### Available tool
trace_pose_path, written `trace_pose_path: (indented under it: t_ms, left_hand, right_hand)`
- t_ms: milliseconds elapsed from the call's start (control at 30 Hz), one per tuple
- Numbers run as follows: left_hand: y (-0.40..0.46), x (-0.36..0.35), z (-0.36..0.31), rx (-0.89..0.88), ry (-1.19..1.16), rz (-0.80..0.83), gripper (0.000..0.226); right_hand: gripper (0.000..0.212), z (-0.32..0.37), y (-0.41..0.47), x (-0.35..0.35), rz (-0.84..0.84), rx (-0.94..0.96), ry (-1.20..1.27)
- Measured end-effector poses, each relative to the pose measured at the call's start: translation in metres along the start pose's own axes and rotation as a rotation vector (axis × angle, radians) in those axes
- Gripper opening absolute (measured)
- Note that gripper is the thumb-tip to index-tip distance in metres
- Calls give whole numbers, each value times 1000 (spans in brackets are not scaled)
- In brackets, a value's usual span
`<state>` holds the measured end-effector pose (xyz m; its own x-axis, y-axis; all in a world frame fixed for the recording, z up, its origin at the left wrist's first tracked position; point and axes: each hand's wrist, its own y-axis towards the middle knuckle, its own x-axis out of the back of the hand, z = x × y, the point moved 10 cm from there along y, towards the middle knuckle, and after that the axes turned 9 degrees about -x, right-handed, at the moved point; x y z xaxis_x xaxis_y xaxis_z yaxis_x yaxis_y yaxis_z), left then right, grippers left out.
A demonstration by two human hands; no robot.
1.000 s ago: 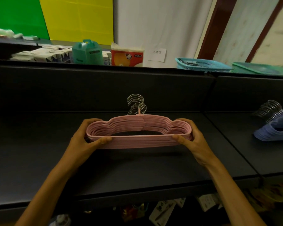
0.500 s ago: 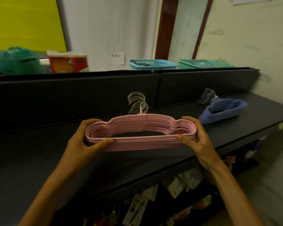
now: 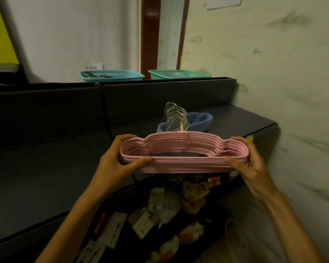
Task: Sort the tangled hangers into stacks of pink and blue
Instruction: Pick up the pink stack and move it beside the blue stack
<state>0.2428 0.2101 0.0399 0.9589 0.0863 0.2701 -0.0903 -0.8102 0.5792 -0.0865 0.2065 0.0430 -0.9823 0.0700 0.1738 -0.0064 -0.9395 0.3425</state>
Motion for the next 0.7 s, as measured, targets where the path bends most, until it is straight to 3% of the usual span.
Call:
trace_pose_path:
  t_ms: [233, 700]
  left_hand:
    - [46, -125, -8, -28, -59, 67, 59]
    - [174, -317, 52, 28, -138, 109, 58]
  right_hand:
    - [78, -27, 11, 126, -104, -45, -37]
    - [76, -113, 134, 287, -154, -116, -82]
